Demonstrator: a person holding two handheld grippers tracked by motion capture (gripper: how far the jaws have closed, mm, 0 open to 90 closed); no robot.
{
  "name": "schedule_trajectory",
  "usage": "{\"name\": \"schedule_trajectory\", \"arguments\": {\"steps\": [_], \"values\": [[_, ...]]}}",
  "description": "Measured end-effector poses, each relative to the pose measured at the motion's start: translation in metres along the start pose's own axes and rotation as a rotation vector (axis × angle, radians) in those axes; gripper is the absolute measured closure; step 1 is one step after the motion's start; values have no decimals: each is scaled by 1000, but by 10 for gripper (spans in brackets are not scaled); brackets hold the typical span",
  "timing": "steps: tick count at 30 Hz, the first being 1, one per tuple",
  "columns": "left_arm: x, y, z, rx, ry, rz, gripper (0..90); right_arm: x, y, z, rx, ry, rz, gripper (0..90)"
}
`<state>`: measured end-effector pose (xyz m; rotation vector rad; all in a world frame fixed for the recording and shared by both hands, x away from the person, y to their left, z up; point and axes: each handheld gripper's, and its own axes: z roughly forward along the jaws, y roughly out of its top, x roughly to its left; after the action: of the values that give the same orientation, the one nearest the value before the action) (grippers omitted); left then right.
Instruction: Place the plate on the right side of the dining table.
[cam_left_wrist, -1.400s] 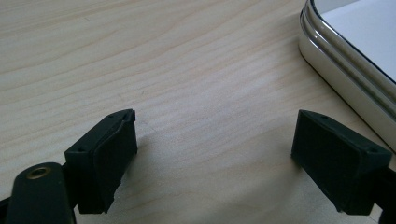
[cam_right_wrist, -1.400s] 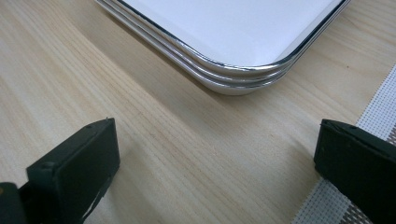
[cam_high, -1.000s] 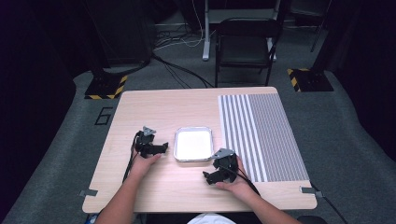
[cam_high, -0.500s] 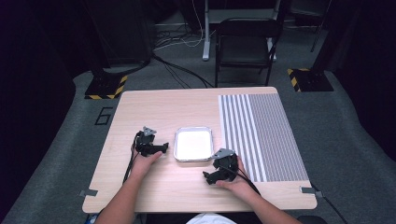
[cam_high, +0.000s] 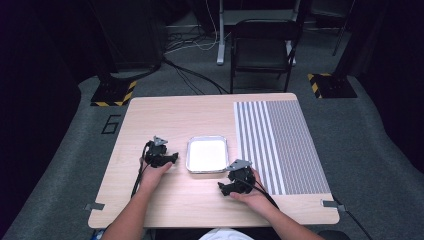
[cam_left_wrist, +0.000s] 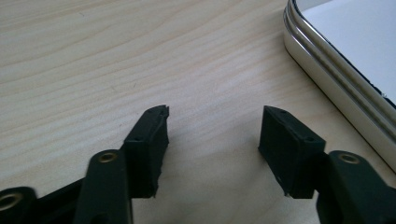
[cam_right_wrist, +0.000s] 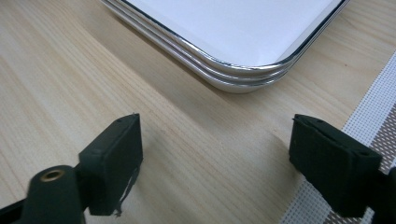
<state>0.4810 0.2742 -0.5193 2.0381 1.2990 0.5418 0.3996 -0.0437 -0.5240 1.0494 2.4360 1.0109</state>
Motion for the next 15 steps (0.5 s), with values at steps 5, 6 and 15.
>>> {"name": "schedule_trajectory", "arguments": {"steps": [5, 6, 15], "values": [[-2, 1, -3, 8, -24, -6, 482, -2, 3, -5, 16, 13, 32, 317], [-2, 1, -5, 7, -29, -5, 488, -3, 3, -7, 9, 30, 47, 344], [-5, 3, -13, -22, -71, -52, 533, -4, 8, -18, -57, 72, 52, 425]]}}
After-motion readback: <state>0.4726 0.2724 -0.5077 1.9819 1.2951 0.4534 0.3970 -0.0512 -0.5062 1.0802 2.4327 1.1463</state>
